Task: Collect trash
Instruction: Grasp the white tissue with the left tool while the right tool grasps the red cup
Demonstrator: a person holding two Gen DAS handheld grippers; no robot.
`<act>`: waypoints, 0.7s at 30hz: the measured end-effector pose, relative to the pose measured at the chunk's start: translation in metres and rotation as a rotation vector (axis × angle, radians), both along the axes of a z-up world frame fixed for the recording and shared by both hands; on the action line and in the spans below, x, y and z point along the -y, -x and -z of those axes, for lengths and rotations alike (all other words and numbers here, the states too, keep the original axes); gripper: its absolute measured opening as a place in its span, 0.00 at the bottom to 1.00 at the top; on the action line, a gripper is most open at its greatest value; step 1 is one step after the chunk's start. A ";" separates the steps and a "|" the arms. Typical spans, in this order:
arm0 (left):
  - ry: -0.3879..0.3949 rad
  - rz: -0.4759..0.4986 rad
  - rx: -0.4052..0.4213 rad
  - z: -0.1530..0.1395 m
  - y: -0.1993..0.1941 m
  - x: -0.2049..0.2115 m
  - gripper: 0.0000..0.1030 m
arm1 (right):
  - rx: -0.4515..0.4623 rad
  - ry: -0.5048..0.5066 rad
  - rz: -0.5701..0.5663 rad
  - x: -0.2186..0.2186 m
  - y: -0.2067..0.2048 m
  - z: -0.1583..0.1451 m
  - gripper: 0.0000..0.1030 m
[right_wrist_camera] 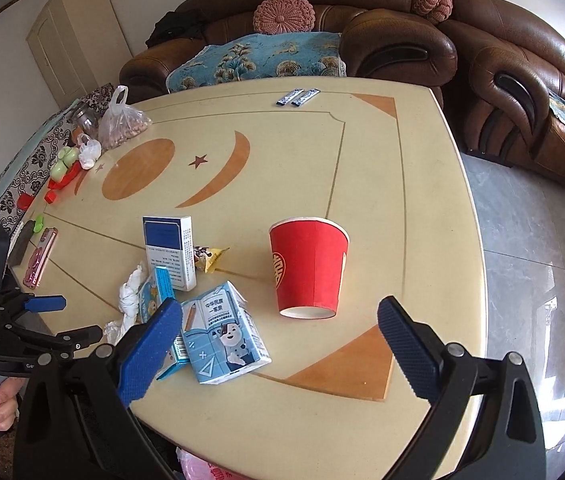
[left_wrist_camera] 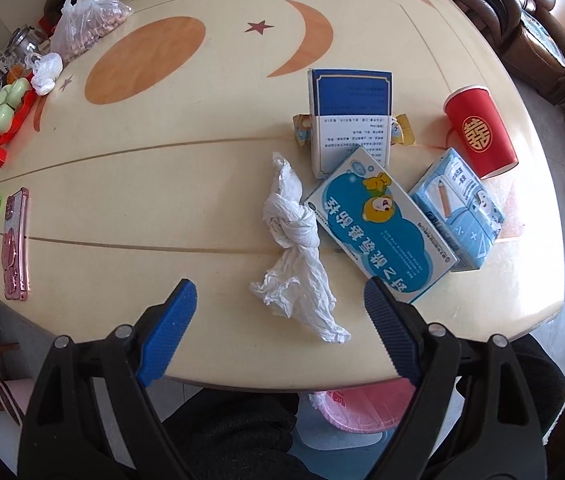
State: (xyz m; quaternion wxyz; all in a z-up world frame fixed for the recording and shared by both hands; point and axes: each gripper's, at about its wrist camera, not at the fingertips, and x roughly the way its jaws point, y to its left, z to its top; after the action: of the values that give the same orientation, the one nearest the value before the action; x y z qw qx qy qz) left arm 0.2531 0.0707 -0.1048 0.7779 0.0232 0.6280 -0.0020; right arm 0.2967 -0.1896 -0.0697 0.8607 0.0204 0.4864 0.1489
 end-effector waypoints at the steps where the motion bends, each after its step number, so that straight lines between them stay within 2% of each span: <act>1: 0.000 -0.004 -0.007 0.004 -0.002 -0.001 0.81 | -0.009 0.002 0.000 0.000 -0.005 0.005 0.93; 14: -0.005 -0.021 -0.078 0.049 -0.026 -0.013 0.81 | -0.096 0.037 0.019 -0.005 -0.060 0.062 0.93; 21: 0.001 -0.031 -0.093 0.064 -0.031 -0.016 0.81 | -0.097 0.101 0.010 -0.016 -0.072 0.082 0.93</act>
State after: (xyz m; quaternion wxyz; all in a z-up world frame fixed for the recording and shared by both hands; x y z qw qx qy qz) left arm 0.2843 0.0871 -0.1691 0.7478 0.0131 0.6637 0.0088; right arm 0.3687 -0.1740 -0.1512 0.8369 -0.0134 0.5342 0.1188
